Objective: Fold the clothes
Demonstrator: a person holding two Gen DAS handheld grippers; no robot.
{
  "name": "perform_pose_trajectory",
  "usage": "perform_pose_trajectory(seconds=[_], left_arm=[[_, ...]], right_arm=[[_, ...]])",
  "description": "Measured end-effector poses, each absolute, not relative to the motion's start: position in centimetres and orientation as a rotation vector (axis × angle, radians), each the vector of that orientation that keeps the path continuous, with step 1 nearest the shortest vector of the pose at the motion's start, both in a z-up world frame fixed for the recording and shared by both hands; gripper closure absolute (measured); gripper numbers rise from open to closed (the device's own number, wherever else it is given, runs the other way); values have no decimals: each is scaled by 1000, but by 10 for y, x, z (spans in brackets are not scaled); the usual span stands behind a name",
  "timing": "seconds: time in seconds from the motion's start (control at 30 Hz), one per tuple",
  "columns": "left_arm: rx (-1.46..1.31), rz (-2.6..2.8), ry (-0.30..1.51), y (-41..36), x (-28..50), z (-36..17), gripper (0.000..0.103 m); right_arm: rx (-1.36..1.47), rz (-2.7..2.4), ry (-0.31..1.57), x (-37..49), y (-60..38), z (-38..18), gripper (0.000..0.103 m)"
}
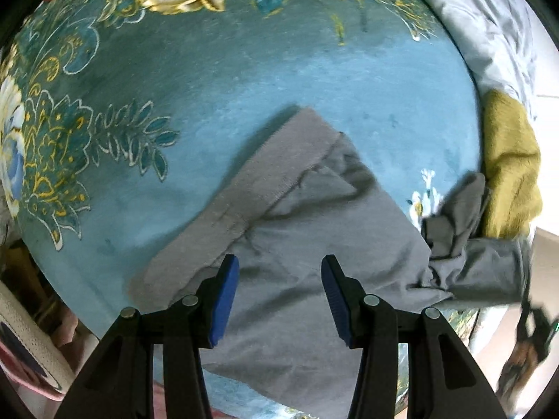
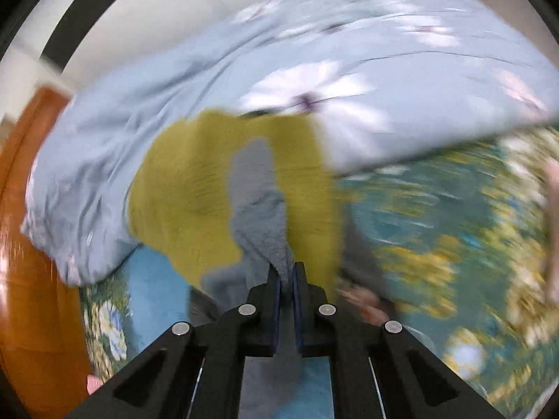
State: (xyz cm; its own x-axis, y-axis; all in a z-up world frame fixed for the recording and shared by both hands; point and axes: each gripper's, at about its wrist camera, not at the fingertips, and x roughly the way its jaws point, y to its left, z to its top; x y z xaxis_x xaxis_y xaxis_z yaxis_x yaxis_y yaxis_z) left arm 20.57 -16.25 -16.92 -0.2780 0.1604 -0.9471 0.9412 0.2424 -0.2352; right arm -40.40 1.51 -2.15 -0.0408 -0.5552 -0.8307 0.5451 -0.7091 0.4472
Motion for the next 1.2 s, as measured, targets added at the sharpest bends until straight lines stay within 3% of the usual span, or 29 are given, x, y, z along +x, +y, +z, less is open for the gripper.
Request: perform_pose_trajectory(seconds=[0.1,0.2,0.3,0.4,0.53,0.57,0.63,0.73,0.9,1.07,1.2], left_arm=[[1053,-1127,1644,-158,206,-168,53],[1060,-1114,1652,-156,207,-167,53],[1045,-1095,1676,-160,208,-165,53],[1003,-1092,1700,-168,201,-162,53],[968,-1107,1718,-191,190,-167,53],[958,-1095,1725,-197,188,-170,53],[924,-1073,1756,-207,185,-177,53],[833,-1025,1871,-218,178,-193,53],[685,-863,2070,-226,160,-227,53],[670,-710,2061,-232,147,-252,53],[811,-640,1975,-241,136,-265,53]], right_arm=[[1582,-1991,-65,-418,114,-41,96],[1801,-2060,-54,-417,189,-99,97],[2034,-2027,-92,-412,241,-164,96],[2100,-2020,-74,-405,256,-181,92],[2084,-2056,24,-403,260,-170,75],[2071,-2106,43,-406,260,-161,66],[2035,-2221,73,-412,260,-142,61],[1968,-2147,-100,-417,236,-129,56],[2052,-1843,-267,-401,166,-157,54],[2226,-1800,-385,-389,131,-197,54],[2323,-1844,-303,-390,117,-211,54]])
